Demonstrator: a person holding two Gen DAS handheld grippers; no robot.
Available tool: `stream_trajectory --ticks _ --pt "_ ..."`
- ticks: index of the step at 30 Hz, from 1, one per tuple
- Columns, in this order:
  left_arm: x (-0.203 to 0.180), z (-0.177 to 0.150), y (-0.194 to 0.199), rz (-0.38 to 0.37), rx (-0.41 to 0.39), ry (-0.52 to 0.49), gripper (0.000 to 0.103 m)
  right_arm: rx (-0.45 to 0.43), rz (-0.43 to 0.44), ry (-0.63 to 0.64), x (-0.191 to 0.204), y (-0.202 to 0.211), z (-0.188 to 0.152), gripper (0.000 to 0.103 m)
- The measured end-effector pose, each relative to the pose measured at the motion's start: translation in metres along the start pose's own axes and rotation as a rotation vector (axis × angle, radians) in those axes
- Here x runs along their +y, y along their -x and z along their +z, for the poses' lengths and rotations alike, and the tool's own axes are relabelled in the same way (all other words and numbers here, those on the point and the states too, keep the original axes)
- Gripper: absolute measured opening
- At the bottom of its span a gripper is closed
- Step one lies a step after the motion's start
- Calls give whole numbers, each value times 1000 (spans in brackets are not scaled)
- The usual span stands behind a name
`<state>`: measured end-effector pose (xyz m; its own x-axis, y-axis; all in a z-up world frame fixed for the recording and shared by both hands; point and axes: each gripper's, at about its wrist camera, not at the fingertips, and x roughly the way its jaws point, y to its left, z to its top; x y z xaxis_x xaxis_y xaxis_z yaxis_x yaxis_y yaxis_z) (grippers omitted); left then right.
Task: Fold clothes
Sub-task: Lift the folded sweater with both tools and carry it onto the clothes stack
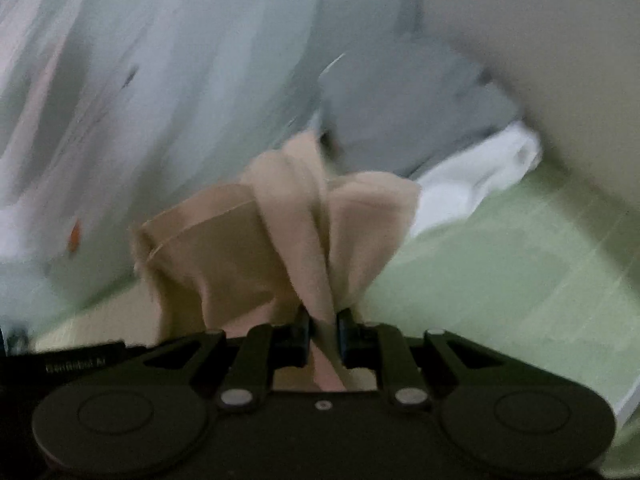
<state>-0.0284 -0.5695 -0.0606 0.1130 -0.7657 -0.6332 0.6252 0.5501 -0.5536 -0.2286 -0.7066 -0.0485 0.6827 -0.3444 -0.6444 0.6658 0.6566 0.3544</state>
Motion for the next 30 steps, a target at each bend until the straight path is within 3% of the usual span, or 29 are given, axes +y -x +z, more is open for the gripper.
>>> stream_trajectory --ticks 5,11,15,18,21,28,30 --pt "-73 42 -61 -61 -44 -34 19 -95 -35 -2 -55 -15 82 14" --pt "-135 109 -116 -132 -138 -80 19 -214 -37 16 -98 -46 182 14" --pt "-137 150 -149 -79 -235 -67 19 -239 -61 -13 -115 -103 231 19" --pt "-120 166 -185 33 -214 -32 18 -161 -131 -83 -129 -171 239 23" --pt "-98 165 -211 67 -155 4 21 -129 -181 -32 -126 -209 230 25" --pt "-95 159 -227 111 -112 -54 22 -156 -190 72 -113 -206 223 27" --pt "-101 158 -224 131 -116 -93 33 -149 -193 84 -107 -205 224 34"
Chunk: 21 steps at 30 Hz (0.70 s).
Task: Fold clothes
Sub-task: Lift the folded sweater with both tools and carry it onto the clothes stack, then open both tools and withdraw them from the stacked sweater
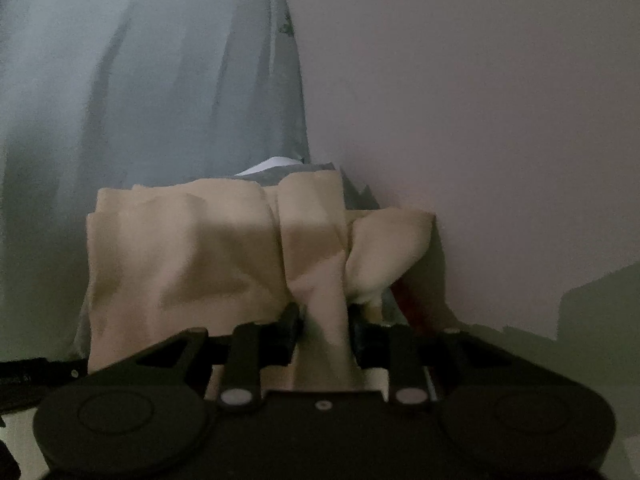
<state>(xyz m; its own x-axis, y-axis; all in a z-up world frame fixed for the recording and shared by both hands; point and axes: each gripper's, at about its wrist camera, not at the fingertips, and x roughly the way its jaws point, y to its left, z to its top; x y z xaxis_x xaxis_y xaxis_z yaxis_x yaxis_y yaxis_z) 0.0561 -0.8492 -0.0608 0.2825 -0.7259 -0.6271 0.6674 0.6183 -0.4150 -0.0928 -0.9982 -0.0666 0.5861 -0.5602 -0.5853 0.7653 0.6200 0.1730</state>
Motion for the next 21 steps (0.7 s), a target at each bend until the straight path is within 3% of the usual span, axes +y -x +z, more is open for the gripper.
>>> stream_trajectory --ticks 1,3,7,9,14,18,21 --pt "-4 -2 4 8 -5 -20 38 2 -1 6 2 5 0 36" --pt "-10 -9 20 26 -23 -61 59 -18 -3 19 3 23 -4 46" --pt "-19 -26 58 38 -48 -130 76 -46 -11 48 7 63 -14 57" --pt "-25 -36 76 42 -59 -170 89 -52 -15 61 10 85 -21 71" --pt "-40 -72 123 45 -64 -255 95 -52 -16 90 0 147 -48 95" --pt "-46 -105 154 3 -47 -288 97 -35 -1 88 -3 189 -77 99" --pt "-44 -129 173 12 -42 -284 103 -13 13 83 -6 211 -103 103"
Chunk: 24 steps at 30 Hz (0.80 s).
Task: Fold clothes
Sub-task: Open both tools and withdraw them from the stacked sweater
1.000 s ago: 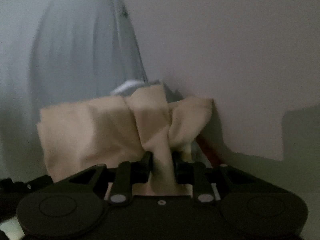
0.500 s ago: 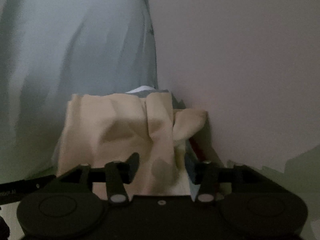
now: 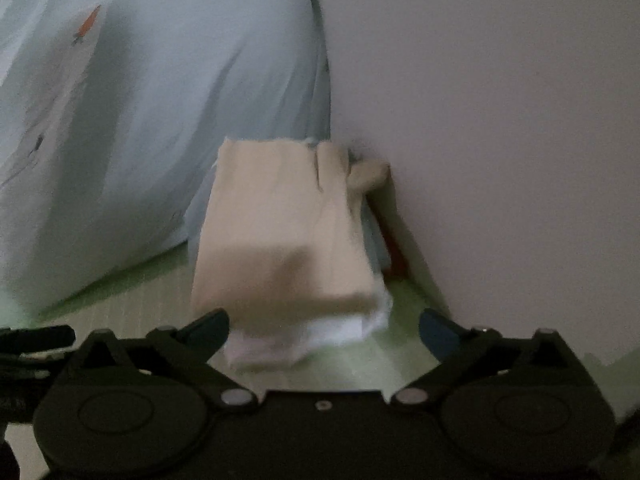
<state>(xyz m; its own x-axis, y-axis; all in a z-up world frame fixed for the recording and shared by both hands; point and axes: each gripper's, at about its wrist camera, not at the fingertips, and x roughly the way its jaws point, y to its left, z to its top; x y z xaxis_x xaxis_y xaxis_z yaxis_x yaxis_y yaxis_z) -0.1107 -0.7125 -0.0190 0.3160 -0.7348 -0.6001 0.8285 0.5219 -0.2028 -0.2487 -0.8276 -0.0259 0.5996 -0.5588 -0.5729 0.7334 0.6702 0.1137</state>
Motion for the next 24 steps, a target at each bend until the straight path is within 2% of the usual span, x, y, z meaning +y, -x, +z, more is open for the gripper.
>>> stream_trajectory --ticks 2,7,10,24 --pt "0 -13 12 5 -2 8 103 19 4 -1 -2 12 -17 103" --pt "-7 -39 35 52 0 -68 103 70 18 -18 -8 37 -58 103" --pt "-9 -52 47 42 -7 -84 103 93 24 -33 -11 43 -76 103" --pt "-18 -70 68 46 -29 -128 103 84 13 -26 -12 60 -87 103"
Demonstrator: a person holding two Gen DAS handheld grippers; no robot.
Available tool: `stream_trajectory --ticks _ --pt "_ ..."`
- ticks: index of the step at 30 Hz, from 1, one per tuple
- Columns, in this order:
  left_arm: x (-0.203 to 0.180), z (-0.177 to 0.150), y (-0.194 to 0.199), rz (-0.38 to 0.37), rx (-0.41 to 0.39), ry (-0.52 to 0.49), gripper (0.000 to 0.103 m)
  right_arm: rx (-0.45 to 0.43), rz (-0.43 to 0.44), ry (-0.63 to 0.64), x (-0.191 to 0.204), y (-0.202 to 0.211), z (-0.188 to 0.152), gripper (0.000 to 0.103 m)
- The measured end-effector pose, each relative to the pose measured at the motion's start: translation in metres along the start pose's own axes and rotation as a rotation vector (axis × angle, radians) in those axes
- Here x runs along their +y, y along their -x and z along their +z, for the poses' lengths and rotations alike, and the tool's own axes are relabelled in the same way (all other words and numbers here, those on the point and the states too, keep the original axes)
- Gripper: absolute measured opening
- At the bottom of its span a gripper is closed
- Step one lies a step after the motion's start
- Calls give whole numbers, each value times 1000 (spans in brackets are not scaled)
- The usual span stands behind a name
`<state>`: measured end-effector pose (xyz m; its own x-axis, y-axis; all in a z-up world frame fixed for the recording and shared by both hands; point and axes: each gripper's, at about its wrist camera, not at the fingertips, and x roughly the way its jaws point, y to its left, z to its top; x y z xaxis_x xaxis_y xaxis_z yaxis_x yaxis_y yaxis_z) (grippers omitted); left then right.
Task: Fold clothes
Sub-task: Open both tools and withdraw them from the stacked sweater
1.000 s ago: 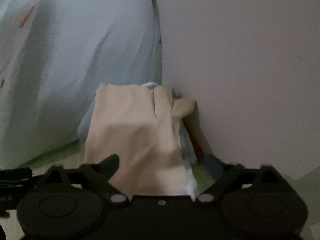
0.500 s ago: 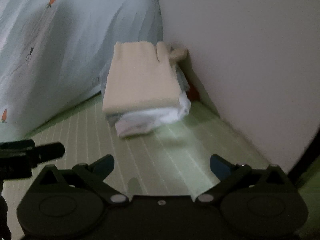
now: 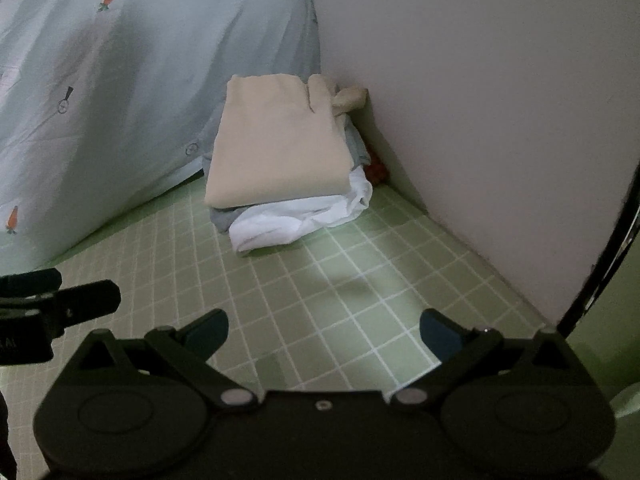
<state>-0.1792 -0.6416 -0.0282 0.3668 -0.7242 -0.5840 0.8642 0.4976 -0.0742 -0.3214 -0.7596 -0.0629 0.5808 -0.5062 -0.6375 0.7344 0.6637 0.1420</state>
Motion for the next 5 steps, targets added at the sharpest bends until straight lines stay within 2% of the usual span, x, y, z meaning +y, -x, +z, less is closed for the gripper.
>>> stream_trajectory --ticks 5 --pt "0 0 1 -3 1 3 103 -3 1 -2 0 0 -1 103"
